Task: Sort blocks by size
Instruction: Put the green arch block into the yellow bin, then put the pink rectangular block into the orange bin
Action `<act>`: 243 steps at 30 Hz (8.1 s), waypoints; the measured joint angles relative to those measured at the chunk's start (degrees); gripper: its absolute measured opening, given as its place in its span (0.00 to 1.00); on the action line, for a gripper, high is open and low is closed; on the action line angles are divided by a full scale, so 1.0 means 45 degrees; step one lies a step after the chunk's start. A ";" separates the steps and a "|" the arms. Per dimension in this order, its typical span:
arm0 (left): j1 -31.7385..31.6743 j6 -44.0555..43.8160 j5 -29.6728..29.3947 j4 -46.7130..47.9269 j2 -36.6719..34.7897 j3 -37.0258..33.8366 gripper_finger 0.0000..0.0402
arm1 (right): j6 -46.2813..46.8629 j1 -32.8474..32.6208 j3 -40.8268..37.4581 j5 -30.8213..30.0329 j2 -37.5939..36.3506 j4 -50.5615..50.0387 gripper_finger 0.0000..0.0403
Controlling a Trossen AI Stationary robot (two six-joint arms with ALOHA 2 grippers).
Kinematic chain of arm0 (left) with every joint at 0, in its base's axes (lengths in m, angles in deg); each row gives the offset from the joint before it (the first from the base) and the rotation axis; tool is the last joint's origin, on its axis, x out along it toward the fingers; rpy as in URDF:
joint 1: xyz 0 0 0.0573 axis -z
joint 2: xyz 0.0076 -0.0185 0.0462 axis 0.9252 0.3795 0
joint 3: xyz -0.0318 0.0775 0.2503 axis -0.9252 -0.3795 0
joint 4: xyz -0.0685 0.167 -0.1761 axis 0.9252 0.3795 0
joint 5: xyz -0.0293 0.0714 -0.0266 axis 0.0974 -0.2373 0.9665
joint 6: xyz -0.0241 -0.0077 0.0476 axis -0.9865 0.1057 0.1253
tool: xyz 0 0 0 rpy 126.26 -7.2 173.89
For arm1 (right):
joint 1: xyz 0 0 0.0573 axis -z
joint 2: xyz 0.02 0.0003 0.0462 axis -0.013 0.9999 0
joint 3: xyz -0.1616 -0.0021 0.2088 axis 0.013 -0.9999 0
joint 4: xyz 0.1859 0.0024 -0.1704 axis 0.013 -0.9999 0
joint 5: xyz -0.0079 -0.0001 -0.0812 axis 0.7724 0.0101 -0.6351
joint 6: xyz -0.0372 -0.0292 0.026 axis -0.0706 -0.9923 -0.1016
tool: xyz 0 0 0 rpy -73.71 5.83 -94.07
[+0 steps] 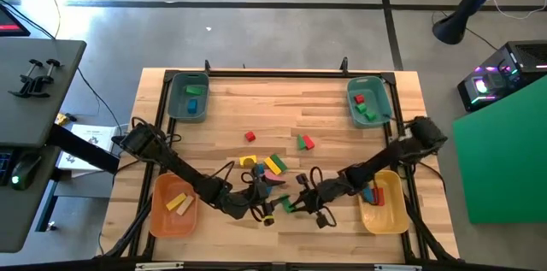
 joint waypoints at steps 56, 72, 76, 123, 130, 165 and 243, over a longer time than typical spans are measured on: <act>-0.0175 0.0452 0.0049 0.0337 0.0000 0.0005 0.50 | 2.2670 -1.0037 0.1376 -0.1838 -0.7781 -2.1979 0.23; -0.0137 0.0338 0.0254 0.0345 -0.0014 0.0005 0.50 | 1.8115 -0.8578 0.0365 -0.8608 -0.7786 -1.7000 0.24; 0.0131 0.0548 0.0251 0.1178 -0.0685 0.0005 0.50 | 1.4297 -0.7016 -0.0436 -0.8620 -0.7781 -1.3376 0.24; -0.3775 0.5046 0.9925 0.5213 -0.2071 -0.0882 0.50 | 0.6481 -0.1381 -0.1049 -0.6301 -0.5285 -0.7525 0.52; -0.3580 0.4337 0.9942 0.5872 0.0117 0.0664 0.50 | 0.6638 -0.1379 -0.1049 -0.6352 -0.5261 -0.7658 0.52; -0.4007 0.0993 0.8619 1.2120 0.0835 0.3274 0.50 | 0.6967 -0.1374 -0.1049 -0.6303 -0.5231 -0.7814 0.52; 0.5932 -1.9932 0.9365 2.2624 -0.6280 -0.0418 0.08 | 0.6982 -0.1349 -0.1054 -0.7440 -0.5231 -0.7319 0.52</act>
